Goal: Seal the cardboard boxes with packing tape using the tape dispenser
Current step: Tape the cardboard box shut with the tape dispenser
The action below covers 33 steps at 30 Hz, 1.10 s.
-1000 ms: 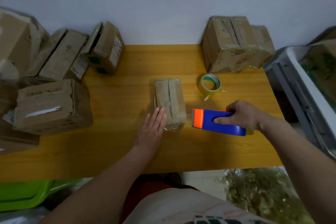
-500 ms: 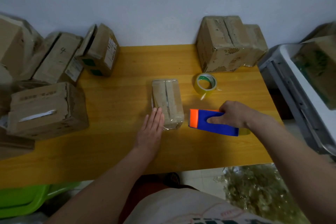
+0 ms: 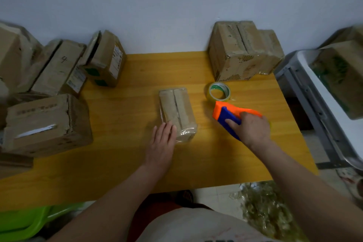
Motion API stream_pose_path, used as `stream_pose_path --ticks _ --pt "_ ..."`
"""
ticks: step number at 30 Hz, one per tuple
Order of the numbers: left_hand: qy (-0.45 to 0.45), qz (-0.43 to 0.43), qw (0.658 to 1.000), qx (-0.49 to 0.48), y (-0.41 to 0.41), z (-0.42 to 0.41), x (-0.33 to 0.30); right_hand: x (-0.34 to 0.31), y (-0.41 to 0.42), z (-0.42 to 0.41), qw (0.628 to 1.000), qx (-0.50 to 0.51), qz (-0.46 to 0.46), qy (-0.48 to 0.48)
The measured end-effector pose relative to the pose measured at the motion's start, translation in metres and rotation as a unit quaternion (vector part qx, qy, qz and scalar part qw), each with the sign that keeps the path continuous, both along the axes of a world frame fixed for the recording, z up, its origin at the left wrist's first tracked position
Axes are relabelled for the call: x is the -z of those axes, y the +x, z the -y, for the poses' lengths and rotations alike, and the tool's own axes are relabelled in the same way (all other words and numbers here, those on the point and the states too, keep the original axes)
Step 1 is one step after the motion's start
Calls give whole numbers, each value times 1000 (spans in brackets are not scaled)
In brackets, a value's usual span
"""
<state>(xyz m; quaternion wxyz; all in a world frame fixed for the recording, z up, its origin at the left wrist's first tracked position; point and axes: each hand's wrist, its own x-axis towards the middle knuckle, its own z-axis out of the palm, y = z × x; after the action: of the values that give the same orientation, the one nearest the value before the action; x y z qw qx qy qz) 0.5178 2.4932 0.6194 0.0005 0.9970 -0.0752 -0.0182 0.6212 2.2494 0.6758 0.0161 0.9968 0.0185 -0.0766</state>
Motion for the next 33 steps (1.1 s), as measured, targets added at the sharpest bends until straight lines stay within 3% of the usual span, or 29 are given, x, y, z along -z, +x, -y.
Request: stream_pose_path --ticks 3,7,9,14,18,21,23,26,29,33 --pt "-22 21 1000 9 0 -8 3 27 -10 -9 999 23 19 37" --pt "-65 132 986 82 9 -41 -1 58 -26 -10 998 51 23 23" --pt "-81 141 981 110 17 -50 -1 69 -33 -9 998 49 24 43" --pt "-128 109 978 125 26 -41 -3 85 -33 -6 995 48 -55 62" --pt "-174 30 984 7 20 -7 -14 77 -32 -17 973 83 78 202" --pt "-219 49 974 -28 23 -1 -14 65 -38 -40 938 -30 209 276" --pt "-184 52 980 -52 25 -8 -12 62 -46 -62 911 -157 201 323" --pt "-82 -46 989 -110 26 -24 -11 75 -66 -91 885 -320 135 310" --pt "-40 -128 984 -120 27 -31 -10 91 -79 -98 894 -356 113 246" --pt "-32 -123 985 -114 27 -32 -7 86 -61 -108 907 -363 93 194"
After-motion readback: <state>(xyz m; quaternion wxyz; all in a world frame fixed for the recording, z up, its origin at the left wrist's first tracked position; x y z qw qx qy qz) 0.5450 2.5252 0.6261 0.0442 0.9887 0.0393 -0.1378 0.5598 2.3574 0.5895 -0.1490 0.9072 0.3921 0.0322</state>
